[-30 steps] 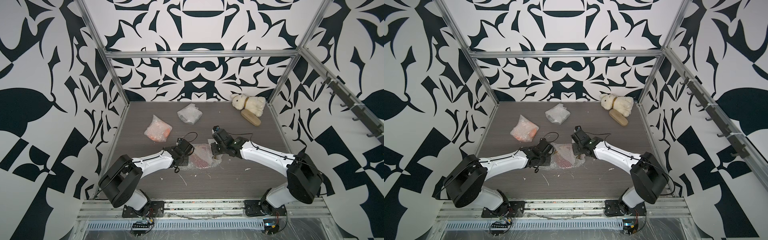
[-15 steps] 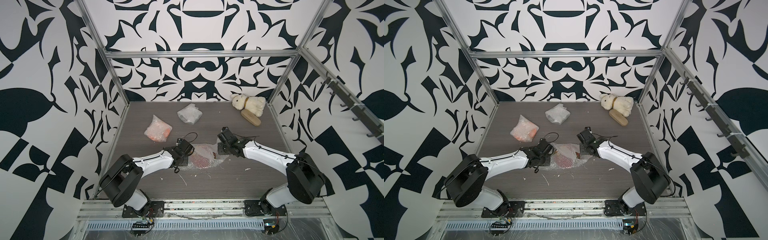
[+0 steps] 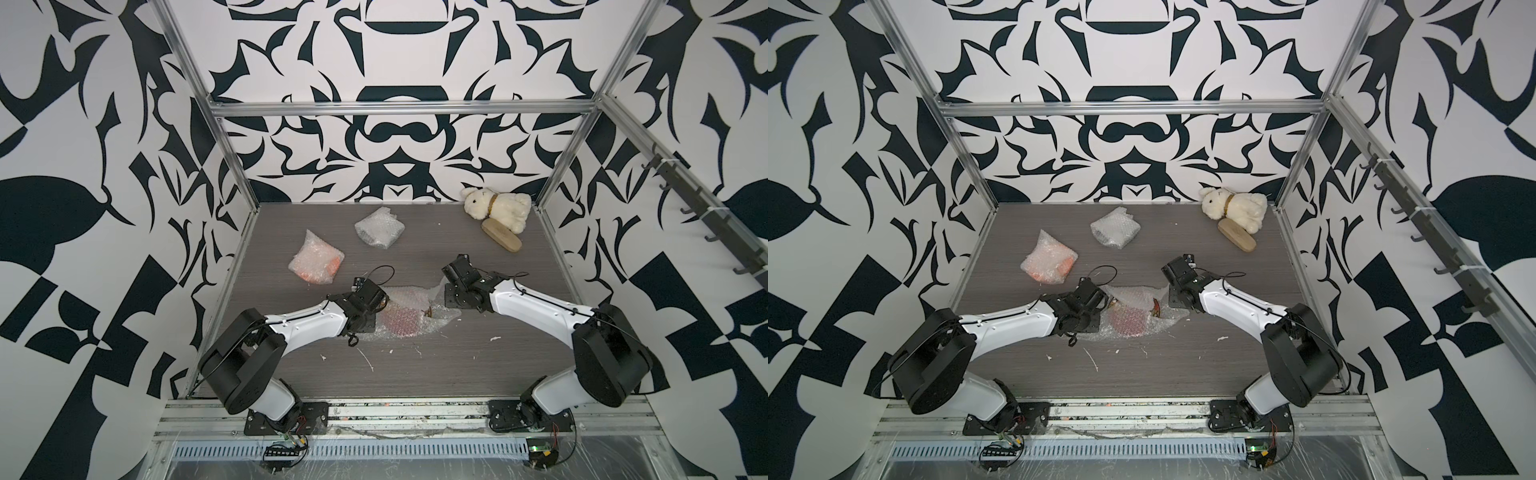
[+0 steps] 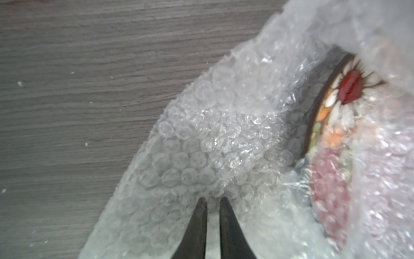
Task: Unpack dinner plates from bubble wrap
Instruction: Unwrap the bubble wrap at the center of the board.
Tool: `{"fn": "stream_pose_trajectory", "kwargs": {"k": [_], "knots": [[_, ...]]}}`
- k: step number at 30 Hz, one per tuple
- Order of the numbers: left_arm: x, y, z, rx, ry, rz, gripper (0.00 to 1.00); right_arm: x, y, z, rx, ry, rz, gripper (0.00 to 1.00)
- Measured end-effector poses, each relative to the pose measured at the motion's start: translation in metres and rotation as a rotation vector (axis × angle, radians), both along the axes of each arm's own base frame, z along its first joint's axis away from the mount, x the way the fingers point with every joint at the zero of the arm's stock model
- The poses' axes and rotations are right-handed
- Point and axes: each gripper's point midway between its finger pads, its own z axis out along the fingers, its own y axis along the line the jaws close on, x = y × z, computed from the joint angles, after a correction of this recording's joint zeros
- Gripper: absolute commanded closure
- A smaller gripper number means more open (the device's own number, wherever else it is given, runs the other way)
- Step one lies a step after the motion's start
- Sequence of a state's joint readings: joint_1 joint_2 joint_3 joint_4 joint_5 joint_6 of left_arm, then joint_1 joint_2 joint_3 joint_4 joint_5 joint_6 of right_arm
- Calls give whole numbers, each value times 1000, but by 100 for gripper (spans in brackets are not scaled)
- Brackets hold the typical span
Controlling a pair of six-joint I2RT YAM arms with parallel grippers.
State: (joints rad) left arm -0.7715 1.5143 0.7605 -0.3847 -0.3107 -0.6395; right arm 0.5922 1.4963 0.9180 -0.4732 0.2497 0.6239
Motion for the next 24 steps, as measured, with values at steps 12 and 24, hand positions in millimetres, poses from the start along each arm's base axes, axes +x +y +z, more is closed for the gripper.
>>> {"fn": "stream_pose_trajectory", "kwargs": {"k": [12,24], "knots": [[0,0,0,2,1,-1,84,-5,1,66,140,-199,35,67],[16,-13,71,-52,-127,-78,58,-25,37,71,308,-166,230,67]]}}
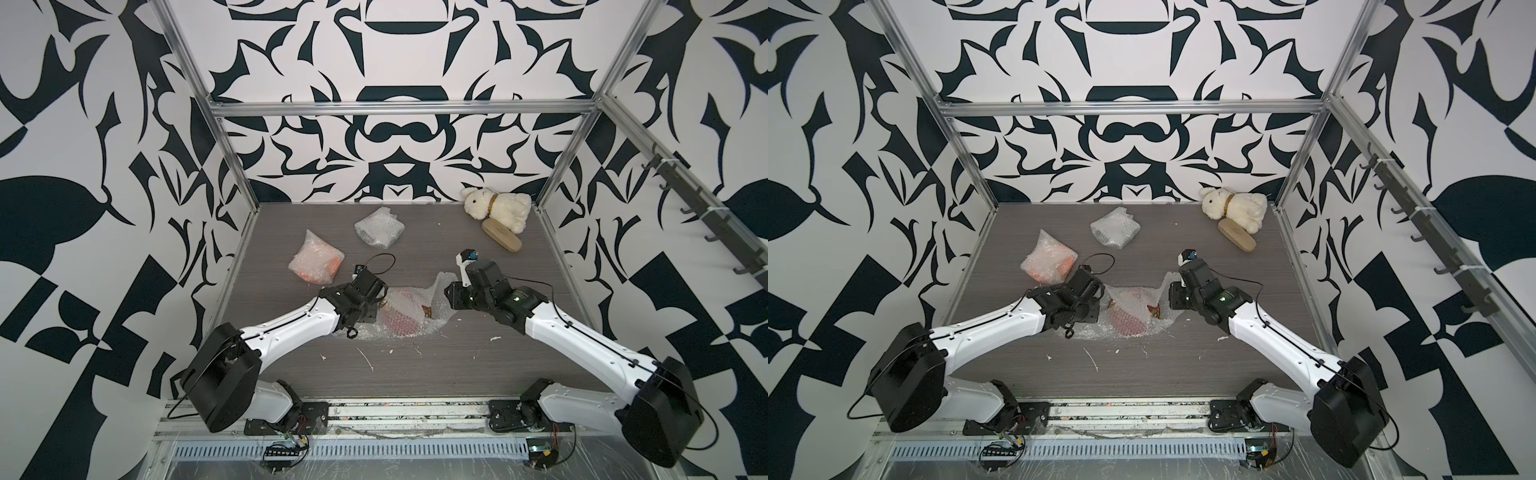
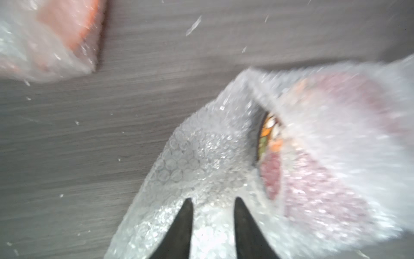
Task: Unpack dinner plates from bubble wrap
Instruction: Unwrap the bubble wrap at the center of the board.
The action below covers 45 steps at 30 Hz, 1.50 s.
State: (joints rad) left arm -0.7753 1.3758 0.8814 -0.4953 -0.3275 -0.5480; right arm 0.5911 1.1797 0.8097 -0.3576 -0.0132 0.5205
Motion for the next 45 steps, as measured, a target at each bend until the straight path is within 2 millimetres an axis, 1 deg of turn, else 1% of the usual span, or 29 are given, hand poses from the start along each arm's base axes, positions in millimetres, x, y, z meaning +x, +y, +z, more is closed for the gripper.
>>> {"fn": "stream_pose_trajectory", "kwargs": {"k": [3,4,6,8,11,15,19,22,24,27,31,35,37,39,43,45], "knots": [[3,-13,28,-34,-47,-97,39,-4,3,-8,7,28,20,68],[2,-19,35,-45,-53,-147,37,-5,4,-12,7,38,24,68],[-1,-32,45,-64,-57,-252,37,-6,5,-18,6,55,31,68],[-5,-44,50,-70,-59,-365,37,-8,6,-24,3,72,34,68],[-12,-57,49,-56,-70,-534,34,-9,6,-29,-1,86,36,67],[-23,-73,49,-53,-106,-755,23,-9,7,-31,0,89,37,68],[-37,-91,48,-61,-186,-983,9,-9,7,-32,3,90,34,67],[-51,-101,42,-39,-233,-1129,6,-8,8,-35,2,96,31,67],[-57,-109,37,-14,-255,-1208,6,-8,8,-37,0,103,29,68],[-59,-120,24,24,-261,-1282,6,-8,8,-39,0,108,26,68],[-52,-128,7,107,-290,-1324,7,-8,8,-38,4,107,26,67],[-39,-135,2,190,-352,-1324,11,-7,9,-38,6,107,25,67],[-32,-137,1,217,-377,-1310,14,-7,9,-38,6,107,25,67],[-27,-138,0,232,-388,-1296,23,-7,9,-38,7,106,25,67],[-24,-138,0,242,-393,-1289,36,-7,9,-38,7,106,25,67],[-25,-138,-1,243,-392,-1292,41,-7,9,-38,7,106,25,67]]}}
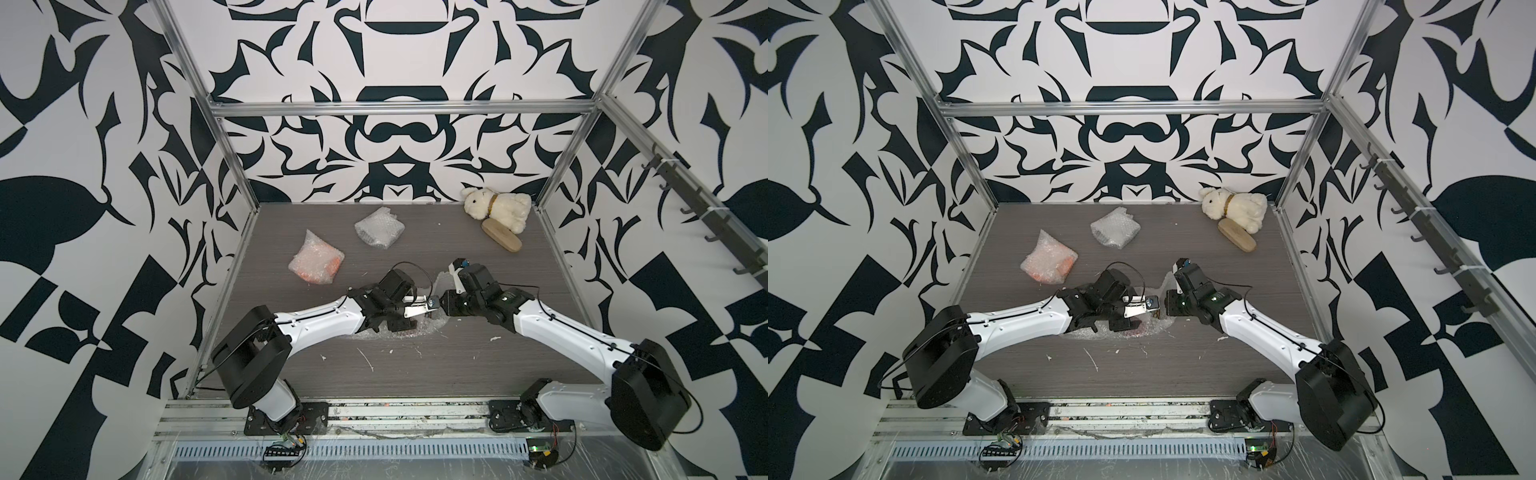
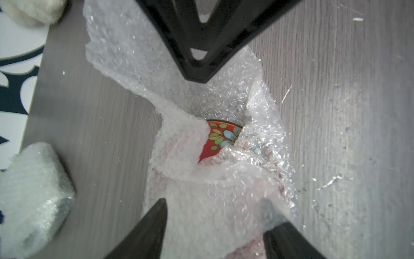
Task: Unpack dinner plates from bubble wrap
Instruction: Unwrap the bubble wrap at the center of the board.
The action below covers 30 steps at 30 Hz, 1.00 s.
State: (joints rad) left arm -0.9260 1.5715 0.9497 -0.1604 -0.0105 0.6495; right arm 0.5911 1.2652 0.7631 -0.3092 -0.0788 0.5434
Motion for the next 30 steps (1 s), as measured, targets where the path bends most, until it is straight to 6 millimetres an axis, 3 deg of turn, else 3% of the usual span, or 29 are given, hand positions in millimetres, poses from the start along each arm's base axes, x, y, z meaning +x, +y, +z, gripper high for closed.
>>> {"fn": "stream_pose_trajectory", "kwargs": {"k": [6,11,21,30], "knots": [[-3,-1,-1,2,19,-9,63,0,0,0,1,1,-3,67],[-3,-3,0,2,37,-6,100,0,0,-1,-1,4,-3,67],[-1,-7,6,-33,42,17,100,0,0,-4,-6,12,-3,67],[26,1,22,-70,-32,134,100,0,0,-6,-9,18,-2,67]]}}
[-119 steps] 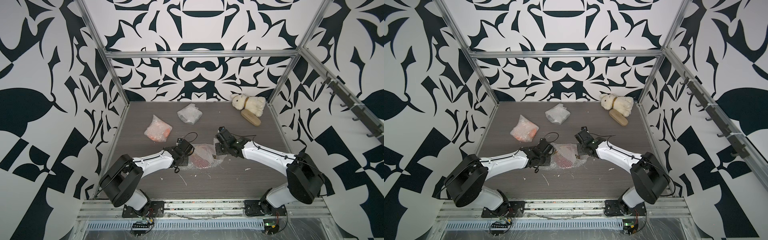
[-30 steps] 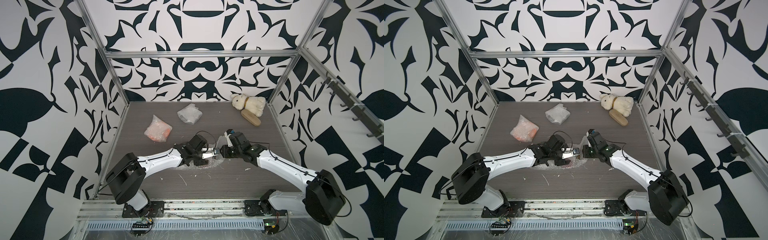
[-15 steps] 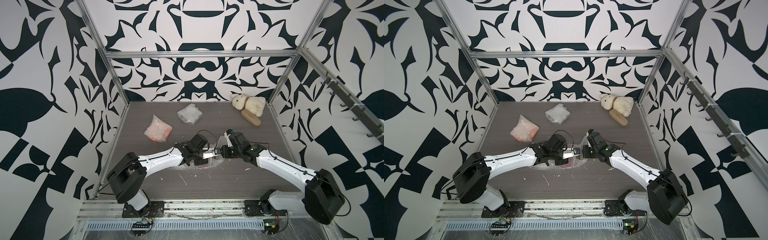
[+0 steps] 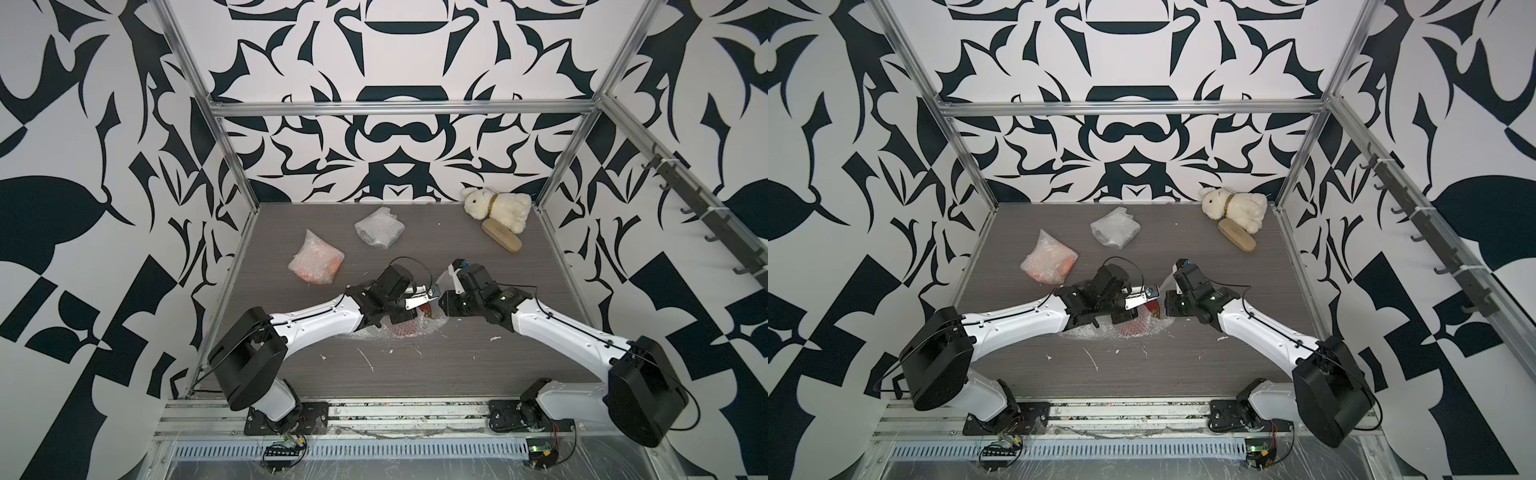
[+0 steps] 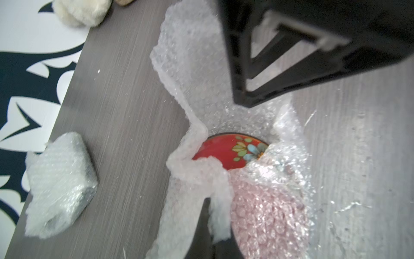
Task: Unpack dinner plates from bubble wrap
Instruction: Unwrap the bubble wrap at the center of the board.
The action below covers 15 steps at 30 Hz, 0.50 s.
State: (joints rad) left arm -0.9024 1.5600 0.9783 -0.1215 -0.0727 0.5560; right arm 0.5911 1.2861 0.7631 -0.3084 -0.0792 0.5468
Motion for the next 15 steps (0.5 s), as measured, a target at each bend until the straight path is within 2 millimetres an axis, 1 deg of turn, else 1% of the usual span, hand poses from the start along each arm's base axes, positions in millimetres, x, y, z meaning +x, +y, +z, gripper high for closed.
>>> {"fn": "stream_pose_trajectory", "kwargs": {"k": [7,12,15], "knots": [[32,0,6,22,-14,78,100,0,1,-2,1,6,3,67],[53,4,6,35,-1,118,100,0,1,-2,6,5,2,67],[63,7,2,44,9,135,100,0,2,-2,10,3,3,67]]}}
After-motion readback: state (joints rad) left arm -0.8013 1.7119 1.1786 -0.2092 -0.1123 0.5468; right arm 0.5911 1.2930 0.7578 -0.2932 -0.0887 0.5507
